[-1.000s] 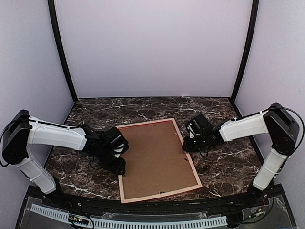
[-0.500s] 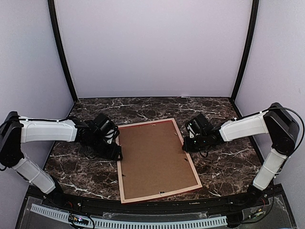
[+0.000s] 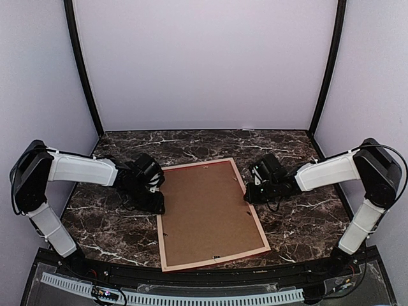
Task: Put the photo into the frame
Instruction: Press the fastener onto the backboard.
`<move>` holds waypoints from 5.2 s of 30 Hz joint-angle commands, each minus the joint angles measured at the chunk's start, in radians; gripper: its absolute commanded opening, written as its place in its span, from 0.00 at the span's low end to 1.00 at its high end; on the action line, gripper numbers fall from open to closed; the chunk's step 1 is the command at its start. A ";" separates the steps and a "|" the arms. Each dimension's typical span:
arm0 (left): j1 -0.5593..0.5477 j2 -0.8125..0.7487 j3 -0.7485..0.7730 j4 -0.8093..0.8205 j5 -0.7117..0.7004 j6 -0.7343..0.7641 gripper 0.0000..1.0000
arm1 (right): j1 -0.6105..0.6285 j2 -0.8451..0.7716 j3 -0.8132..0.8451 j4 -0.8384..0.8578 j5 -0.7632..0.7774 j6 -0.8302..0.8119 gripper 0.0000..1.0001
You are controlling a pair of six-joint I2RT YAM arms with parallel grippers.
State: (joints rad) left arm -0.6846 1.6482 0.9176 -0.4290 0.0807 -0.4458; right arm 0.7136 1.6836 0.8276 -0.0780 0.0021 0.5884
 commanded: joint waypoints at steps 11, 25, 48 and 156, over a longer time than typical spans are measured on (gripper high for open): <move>0.004 0.083 0.091 0.021 -0.040 0.055 0.12 | 0.075 -0.086 -0.043 -0.096 -0.013 0.082 0.23; 0.004 0.069 0.099 -0.015 -0.064 0.058 0.03 | -0.015 -0.048 0.093 -0.209 0.102 -0.052 0.60; 0.004 0.059 0.070 0.005 -0.024 0.044 0.02 | -0.114 0.170 0.315 -0.241 0.032 -0.199 0.51; 0.003 -0.109 -0.215 0.291 0.002 -0.235 0.00 | -0.125 0.170 0.316 -0.373 -0.109 -0.284 0.45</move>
State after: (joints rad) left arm -0.6773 1.5497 0.7227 -0.0986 0.0372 -0.6552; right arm 0.5774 1.8320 1.1191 -0.4248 -0.1345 0.3222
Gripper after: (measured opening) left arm 0.180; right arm 0.457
